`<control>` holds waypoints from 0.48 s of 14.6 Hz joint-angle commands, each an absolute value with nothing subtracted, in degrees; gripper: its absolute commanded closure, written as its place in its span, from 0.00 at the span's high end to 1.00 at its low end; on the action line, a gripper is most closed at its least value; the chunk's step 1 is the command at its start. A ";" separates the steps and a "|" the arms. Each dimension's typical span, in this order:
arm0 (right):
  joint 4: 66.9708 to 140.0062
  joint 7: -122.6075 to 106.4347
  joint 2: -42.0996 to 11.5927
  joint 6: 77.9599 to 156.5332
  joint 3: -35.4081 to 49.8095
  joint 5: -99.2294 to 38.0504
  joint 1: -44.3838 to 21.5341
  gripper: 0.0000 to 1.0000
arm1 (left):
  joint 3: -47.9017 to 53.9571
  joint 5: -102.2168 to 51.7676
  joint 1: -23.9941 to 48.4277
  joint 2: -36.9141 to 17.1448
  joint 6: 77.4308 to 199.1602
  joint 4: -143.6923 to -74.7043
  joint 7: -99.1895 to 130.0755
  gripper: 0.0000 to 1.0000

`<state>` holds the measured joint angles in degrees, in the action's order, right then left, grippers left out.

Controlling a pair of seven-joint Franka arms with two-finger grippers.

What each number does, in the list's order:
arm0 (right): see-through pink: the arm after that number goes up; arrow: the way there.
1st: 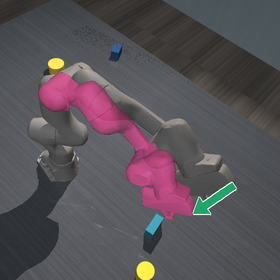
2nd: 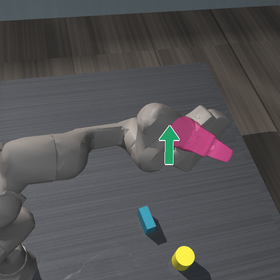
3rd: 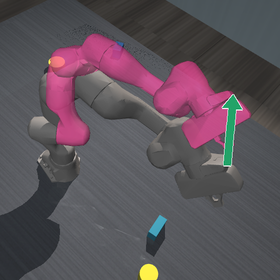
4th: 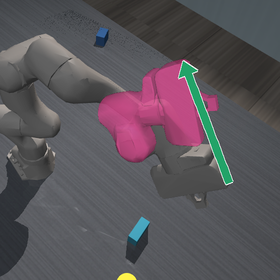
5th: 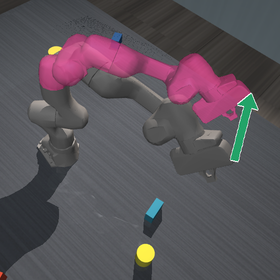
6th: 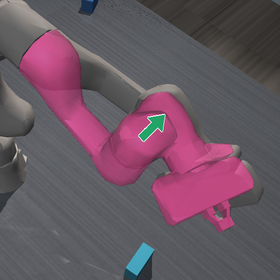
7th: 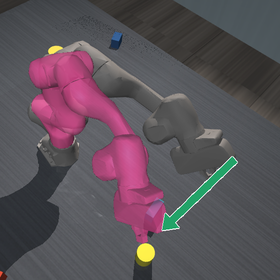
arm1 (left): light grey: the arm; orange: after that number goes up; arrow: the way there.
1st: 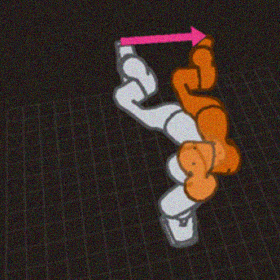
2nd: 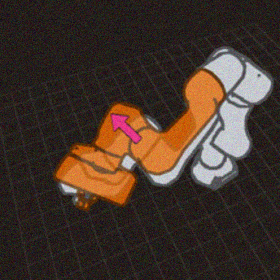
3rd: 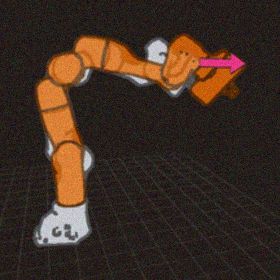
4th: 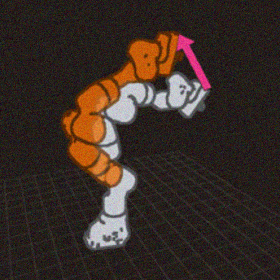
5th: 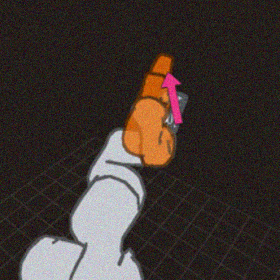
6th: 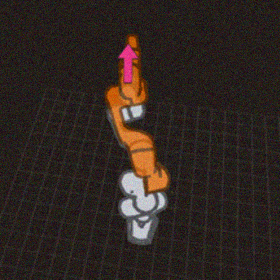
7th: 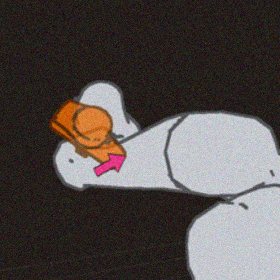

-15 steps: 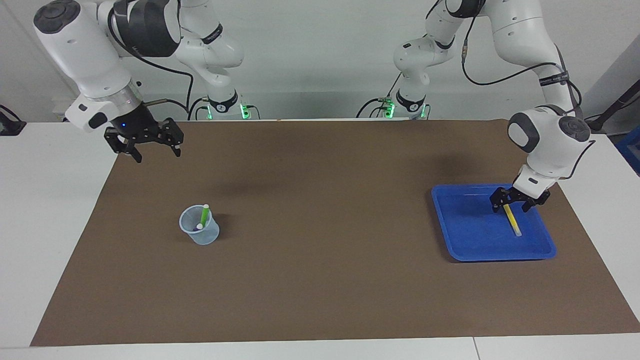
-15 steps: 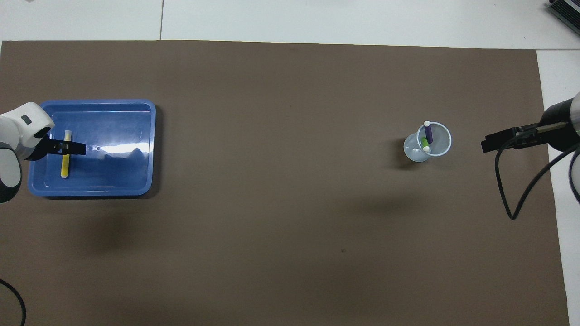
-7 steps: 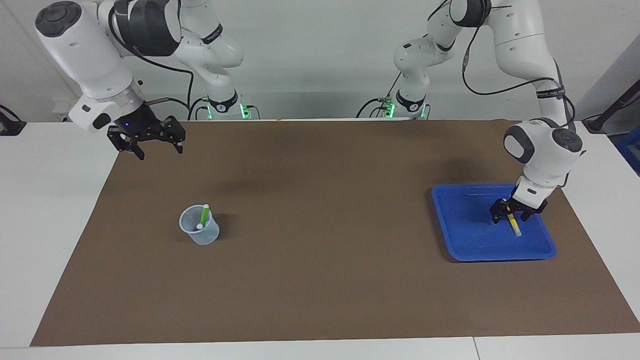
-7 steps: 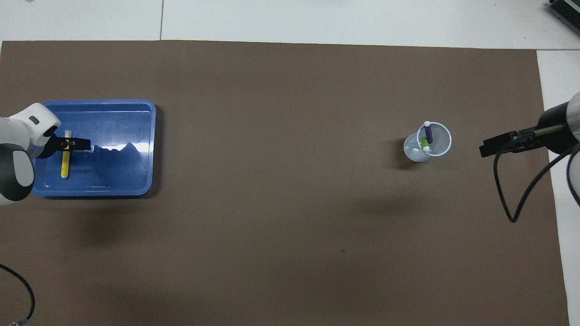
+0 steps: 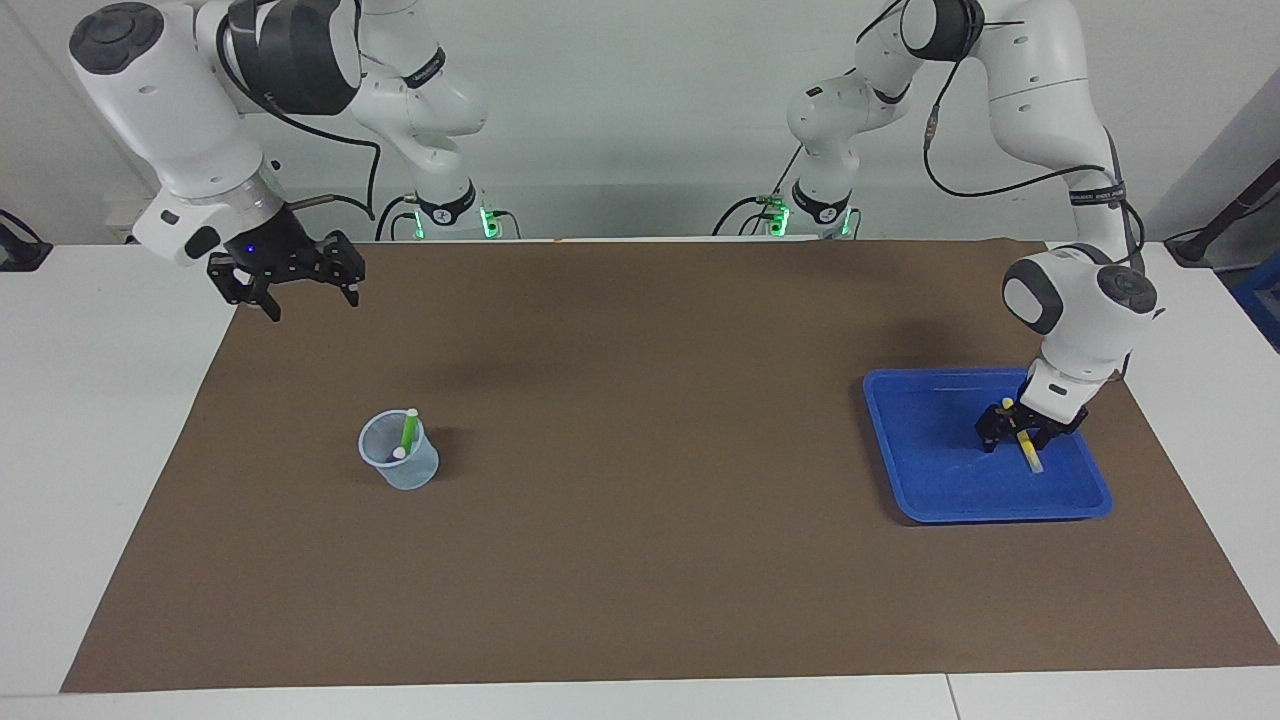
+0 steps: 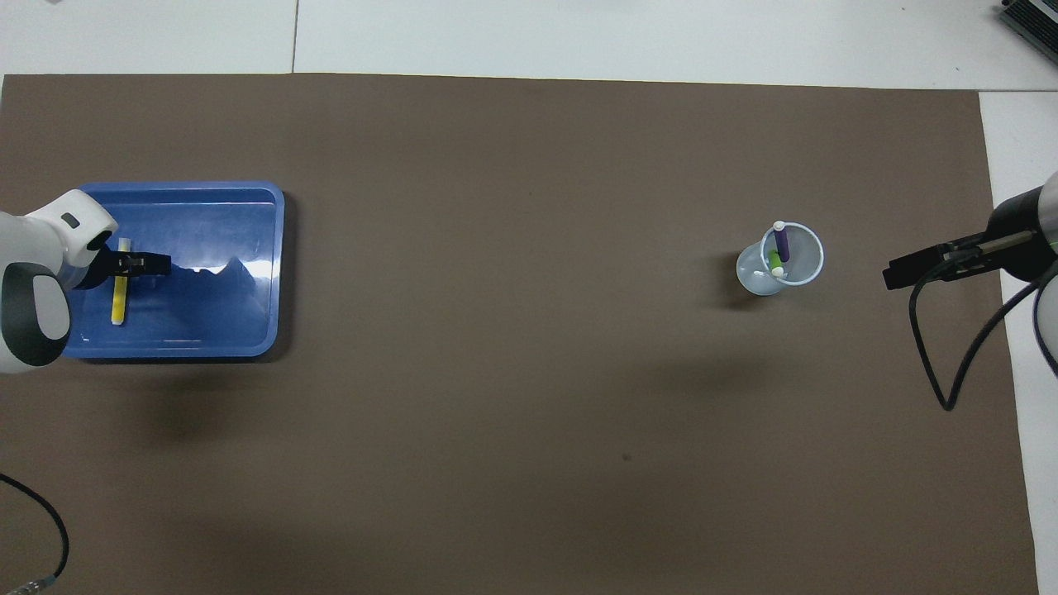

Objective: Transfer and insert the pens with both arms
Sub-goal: 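Lower the left gripper onto the yellow pen while the right gripper withdraws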

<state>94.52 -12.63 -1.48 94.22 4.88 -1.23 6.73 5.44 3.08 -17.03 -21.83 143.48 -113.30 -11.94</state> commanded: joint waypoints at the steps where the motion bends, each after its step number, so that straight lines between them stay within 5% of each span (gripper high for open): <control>1: 93.96 -14.06 -1.67 93.43 5.45 -0.18 7.65 1.00 | 5.54 4.04 -17.49 -22.41 143.97 -113.29 -11.07 0.67; 7: 93.87 -14.15 -1.58 91.76 5.45 3.34 7.82 1.00 | 5.45 4.04 -17.40 -22.41 142.39 -112.59 -11.07 0.29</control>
<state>94.50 -12.65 -1.48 93.19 4.87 1.73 6.96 5.22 3.20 -17.15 -21.63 143.30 -112.84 -11.75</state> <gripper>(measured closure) 0.000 0.573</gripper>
